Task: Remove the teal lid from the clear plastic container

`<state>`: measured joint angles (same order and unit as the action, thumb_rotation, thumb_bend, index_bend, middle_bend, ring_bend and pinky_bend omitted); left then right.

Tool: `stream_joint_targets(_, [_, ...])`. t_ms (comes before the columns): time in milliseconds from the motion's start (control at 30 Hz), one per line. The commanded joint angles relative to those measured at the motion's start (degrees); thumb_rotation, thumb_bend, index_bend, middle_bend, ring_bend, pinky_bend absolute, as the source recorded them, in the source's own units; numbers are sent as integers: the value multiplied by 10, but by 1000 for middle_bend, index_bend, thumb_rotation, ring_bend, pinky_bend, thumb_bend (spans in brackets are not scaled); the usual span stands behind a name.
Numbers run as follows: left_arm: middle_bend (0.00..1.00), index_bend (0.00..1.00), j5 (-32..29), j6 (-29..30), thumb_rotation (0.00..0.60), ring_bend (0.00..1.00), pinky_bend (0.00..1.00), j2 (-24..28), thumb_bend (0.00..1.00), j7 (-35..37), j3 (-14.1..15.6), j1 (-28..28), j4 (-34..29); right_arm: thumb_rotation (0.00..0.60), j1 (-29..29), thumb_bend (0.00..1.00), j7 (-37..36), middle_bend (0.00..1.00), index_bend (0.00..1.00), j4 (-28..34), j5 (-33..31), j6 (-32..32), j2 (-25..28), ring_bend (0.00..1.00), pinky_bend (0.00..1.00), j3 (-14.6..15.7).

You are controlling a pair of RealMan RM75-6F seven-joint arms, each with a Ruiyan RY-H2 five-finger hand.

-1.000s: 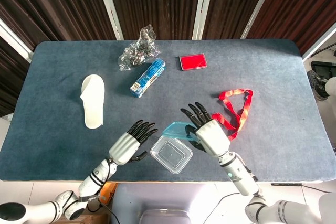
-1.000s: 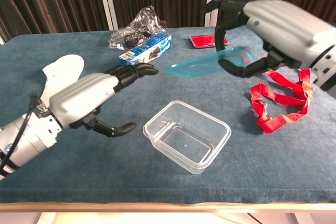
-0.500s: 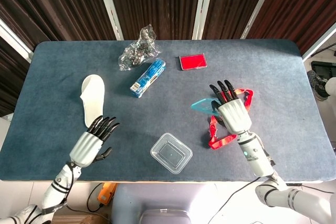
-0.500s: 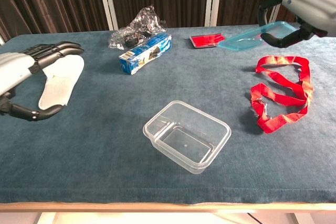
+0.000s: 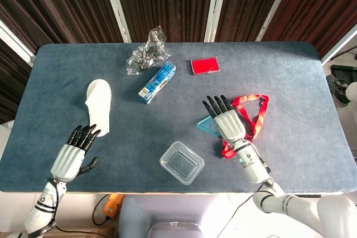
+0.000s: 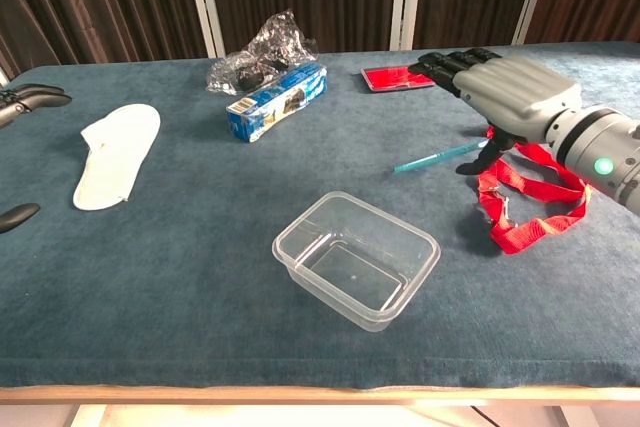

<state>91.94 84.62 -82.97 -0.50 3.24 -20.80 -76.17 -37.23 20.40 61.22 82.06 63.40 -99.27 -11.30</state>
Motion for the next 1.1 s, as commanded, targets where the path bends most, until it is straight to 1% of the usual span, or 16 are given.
stream_joint_targets(33, [0, 0, 6, 16, 600, 0, 0, 12, 333, -9, 2, 14, -9, 600, 17, 89, 23, 0, 0, 95, -8, -13, 60, 0, 0, 23])
stream_joint_targets(133, [0, 0, 3, 25, 600, 0, 0, 34, 333, -23, 5, 28, -31, 600, 29, 67, 45, 0, 0, 170, -15, -27, 115, 0, 0, 41])
stream_joint_targets(233, [0, 0, -14, 19, 600, 0, 0, 73, 332, -45, 13, 45, -78, 600, 41, 54, 86, 0, 0, 258, -35, -54, 186, 0, 0, 66])
stream_joint_targets(333, [0, 0, -35, 14, 600, 0, 0, 115, 333, -69, 23, 65, -132, 600, 55, 51, 102, 0, 0, 344, -50, -68, 257, 0, 0, 89])
stream_joint_targets(433, [0, 0, -61, 11, 600, 0, 0, 155, 333, -102, 35, 88, -182, 600, 82, 50, 83, 0, 0, 406, -32, -42, 320, 0, 0, 111])
stream_joint_targets(467, [0, 0, -71, 13, 600, 0, 0, 169, 333, -116, 40, 98, -202, 600, 97, 50, 66, 0, 0, 426, -19, -25, 344, 0, 0, 122])
stream_joint_targets(533, [0, 0, -70, 32, 600, 0, 0, 179, 339, -129, 45, 115, -220, 600, 127, 49, 37, 0, 0, 444, 10, 19, 375, 0, 0, 137])
stream_joint_targets(567, [0, 0, -63, 48, 600, 0, 0, 179, 343, -130, 45, 125, -220, 600, 148, 49, 28, 0, 0, 444, 28, 56, 384, 0, 0, 143])
stream_joint_targets(633, [0, 0, -39, 95, 600, 0, 0, 167, 353, -128, 43, 150, -200, 600, 210, 48, 29, 0, 0, 419, 63, 166, 383, 0, 0, 152])
stream_joint_targets(700, [0, 0, -21, 133, 600, 0, 0, 148, 356, -113, 39, 171, -167, 600, 274, 48, 37, 0, 0, 381, 64, 261, 357, 0, 0, 157])
stream_joint_targets(733, [0, 0, -17, 143, 600, 0, 0, 140, 357, -101, 37, 177, -151, 600, 296, 48, 34, 0, 0, 365, 58, 287, 344, 0, 0, 159])
stream_joint_targets(800, [0, 0, -23, 144, 600, 0, 0, 128, 358, -63, 31, 185, -121, 600, 330, 49, 5, 0, 0, 330, 49, 315, 320, 0, 0, 165])
stream_joint_targets(900, [0, 0, -36, 125, 600, 0, 0, 129, 365, -58, 22, 183, -111, 600, 348, 48, -49, 0, 0, 288, 45, 316, 303, 0, 0, 167])
stream_joint_targets(1000, [0, 0, -35, 120, 600, 0, 0, 124, 366, -66, 13, 182, -107, 600, 350, 48, -67, 0, 0, 273, 58, 313, 304, 0, 0, 166])
stream_joint_targets(1100, [0, 0, -29, 113, 600, 0, 0, 122, 366, -69, 11, 181, -107, 600, 355, 48, -83, 0, 0, 268, 59, 318, 307, 0, 0, 159])
